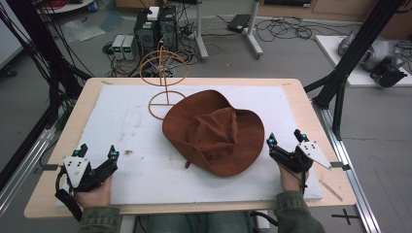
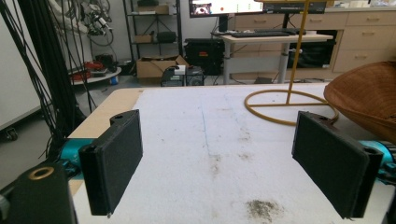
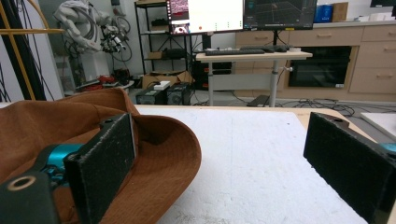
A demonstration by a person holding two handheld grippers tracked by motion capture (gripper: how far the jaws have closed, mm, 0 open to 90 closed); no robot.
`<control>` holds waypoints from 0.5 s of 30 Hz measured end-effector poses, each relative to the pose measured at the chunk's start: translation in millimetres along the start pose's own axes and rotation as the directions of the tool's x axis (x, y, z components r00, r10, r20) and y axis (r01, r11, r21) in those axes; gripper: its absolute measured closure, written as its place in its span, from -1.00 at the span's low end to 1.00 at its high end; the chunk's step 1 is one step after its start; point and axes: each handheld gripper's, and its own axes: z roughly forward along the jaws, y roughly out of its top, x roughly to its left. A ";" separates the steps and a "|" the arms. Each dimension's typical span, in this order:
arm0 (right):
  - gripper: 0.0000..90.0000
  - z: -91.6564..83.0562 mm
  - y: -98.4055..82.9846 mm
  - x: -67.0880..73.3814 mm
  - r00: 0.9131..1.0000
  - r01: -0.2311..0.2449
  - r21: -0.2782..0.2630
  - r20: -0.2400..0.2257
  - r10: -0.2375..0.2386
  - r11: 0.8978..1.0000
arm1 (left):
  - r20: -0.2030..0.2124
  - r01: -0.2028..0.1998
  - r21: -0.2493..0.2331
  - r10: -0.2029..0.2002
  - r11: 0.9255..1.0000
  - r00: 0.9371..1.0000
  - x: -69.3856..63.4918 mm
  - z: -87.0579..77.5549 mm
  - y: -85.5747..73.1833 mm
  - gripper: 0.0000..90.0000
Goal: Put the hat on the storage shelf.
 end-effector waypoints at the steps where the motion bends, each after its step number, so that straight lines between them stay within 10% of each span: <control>1: -0.81 -0.6 0.0 -0.1 1.000 0.003 -0.003 -0.001 -0.003 1.000 | -0.003 0.003 -0.007 -0.003 1.000 1.000 -0.2 0.2 0.6 -0.63; 9: -0.81 -2.6 -1.1 -3.8 0.999 0.036 -0.007 -0.003 -0.037 0.999 | 0.009 -0.002 0.004 0.002 1.000 1.000 -3.5 3.5 1.0 -0.62; 15: -0.81 -2.8 0.2 -8.5 1.000 -0.026 0.004 -0.016 0.026 1.000 | 0.013 -0.003 0.002 0.003 1.000 1.000 -4.5 4.5 1.1 -0.62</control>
